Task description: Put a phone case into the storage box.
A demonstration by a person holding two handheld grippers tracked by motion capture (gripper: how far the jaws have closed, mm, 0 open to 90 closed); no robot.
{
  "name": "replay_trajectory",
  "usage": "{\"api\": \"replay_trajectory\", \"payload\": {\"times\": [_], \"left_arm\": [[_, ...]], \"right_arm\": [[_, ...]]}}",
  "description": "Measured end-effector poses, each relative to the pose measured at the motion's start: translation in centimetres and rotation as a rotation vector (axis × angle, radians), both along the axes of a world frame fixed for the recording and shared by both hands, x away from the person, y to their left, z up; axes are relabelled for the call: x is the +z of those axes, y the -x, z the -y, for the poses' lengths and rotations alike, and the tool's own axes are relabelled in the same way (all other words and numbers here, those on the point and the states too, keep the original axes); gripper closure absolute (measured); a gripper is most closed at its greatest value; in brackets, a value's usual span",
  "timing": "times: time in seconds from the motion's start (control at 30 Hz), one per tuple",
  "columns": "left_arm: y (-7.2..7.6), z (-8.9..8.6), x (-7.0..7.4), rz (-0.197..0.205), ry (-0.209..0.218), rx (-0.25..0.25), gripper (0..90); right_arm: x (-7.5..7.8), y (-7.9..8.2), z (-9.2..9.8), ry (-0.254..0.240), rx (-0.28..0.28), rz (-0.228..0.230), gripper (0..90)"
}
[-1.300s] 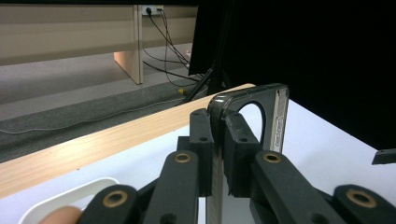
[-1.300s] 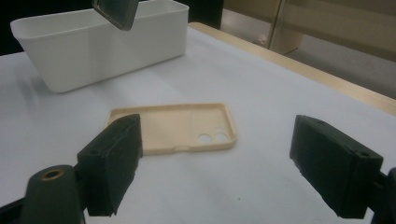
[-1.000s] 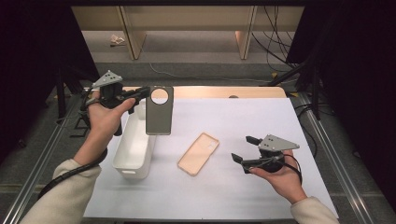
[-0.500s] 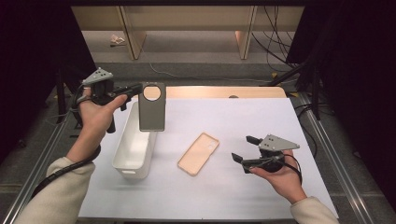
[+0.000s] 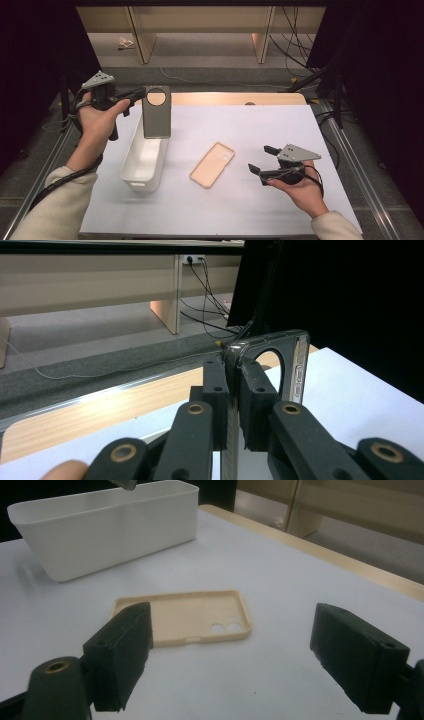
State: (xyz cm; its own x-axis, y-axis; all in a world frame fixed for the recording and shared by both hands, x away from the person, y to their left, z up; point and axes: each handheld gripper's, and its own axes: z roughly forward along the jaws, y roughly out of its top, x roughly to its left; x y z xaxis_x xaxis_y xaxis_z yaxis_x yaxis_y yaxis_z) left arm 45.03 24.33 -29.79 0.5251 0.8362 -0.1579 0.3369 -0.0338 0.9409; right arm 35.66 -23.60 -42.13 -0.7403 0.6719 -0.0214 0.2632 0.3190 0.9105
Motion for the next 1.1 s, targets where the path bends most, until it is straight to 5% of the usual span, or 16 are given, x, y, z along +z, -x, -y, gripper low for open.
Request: {"api": "replay_trajectory", "payload": {"times": [1.1], "left_arm": [[-1.3,-2.1,-0.2,0.019,-0.035,0.044,82.9]], "right_arm": [[-0.1,0.0,-0.1,0.008,0.005,-0.001,18.5]]}}
